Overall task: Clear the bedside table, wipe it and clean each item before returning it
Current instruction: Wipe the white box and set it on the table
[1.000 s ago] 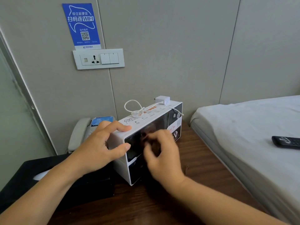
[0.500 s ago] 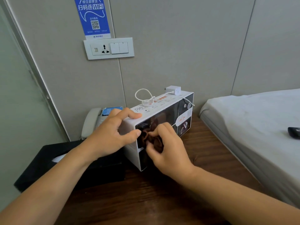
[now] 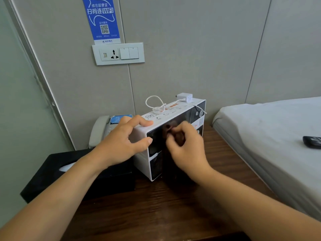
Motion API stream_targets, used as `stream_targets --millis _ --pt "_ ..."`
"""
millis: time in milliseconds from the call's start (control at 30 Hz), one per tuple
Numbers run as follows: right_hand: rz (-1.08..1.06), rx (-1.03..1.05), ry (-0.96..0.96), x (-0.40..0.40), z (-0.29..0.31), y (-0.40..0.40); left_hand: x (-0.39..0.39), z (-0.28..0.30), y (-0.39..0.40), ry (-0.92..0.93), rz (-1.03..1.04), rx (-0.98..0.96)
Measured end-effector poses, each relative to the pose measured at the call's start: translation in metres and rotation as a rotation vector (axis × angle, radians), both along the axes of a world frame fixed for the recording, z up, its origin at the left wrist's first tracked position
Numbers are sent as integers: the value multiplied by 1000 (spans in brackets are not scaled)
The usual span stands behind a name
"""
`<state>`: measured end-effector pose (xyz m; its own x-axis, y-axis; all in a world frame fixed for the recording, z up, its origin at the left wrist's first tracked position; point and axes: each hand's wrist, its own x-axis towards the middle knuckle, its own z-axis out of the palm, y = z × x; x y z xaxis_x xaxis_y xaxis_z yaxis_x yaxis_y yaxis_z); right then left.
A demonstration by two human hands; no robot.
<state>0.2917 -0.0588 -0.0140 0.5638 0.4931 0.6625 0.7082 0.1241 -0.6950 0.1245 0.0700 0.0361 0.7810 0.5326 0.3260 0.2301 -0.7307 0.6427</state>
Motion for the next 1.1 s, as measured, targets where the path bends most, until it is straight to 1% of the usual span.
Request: stream_targets --millis 67,100,167,233,267,333,400,533,567,633,700,733,767,833,900,933,967,1000,1100 --pt "-74 29 119 14 15 3 0 1 -1 14 -2 5" --pt "-79 40 115 13 16 4 0 1 -1 16 -2 7" --pt "-25 60 -18 -5 7 1 0 1 -1 9 -6 6" --pt "126 13 -177 -29 -14 -7 -1 0 -1 -7 -5 3" --pt "189 -40 -214 -37 -22 -11 -2 0 -1 -9 -4 4" --pt "220 -108 -227 -36 -33 -14 -2 1 -1 -5 -6 10" --pt "189 -127 -191 -23 -35 -14 -3 2 -2 -4 -9 12" --pt "-62 -137 13 13 -29 -7 -2 3 -4 8 -12 10" --pt "-76 -135 35 15 -28 -7 -2 3 -4 8 -11 14" --pt "32 -117 -53 4 -30 -12 -2 2 -4 -2 -7 26" --pt "221 -179 -199 -20 -38 -19 -2 1 -3 -15 1 32" --pt "280 -224 -254 -27 -41 -21 -2 1 -3 -17 3 35" --pt "287 -241 -278 -26 -41 -21 -2 0 -3 -18 4 35" --pt "170 -220 -208 -10 -37 -15 -1 1 -4 -9 1 27" --pt "-12 -232 -51 8 -31 -11 -1 2 -4 -1 1 26" --pt "-68 -236 8 11 -29 -10 -1 2 -4 2 3 27" --pt "-77 -224 27 8 -29 -10 -1 2 -4 3 4 27" --pt "-42 -197 7 -1 -29 -11 0 1 -4 -1 5 25" --pt "144 -193 -84 -33 -30 -17 0 1 -3 -11 8 27"
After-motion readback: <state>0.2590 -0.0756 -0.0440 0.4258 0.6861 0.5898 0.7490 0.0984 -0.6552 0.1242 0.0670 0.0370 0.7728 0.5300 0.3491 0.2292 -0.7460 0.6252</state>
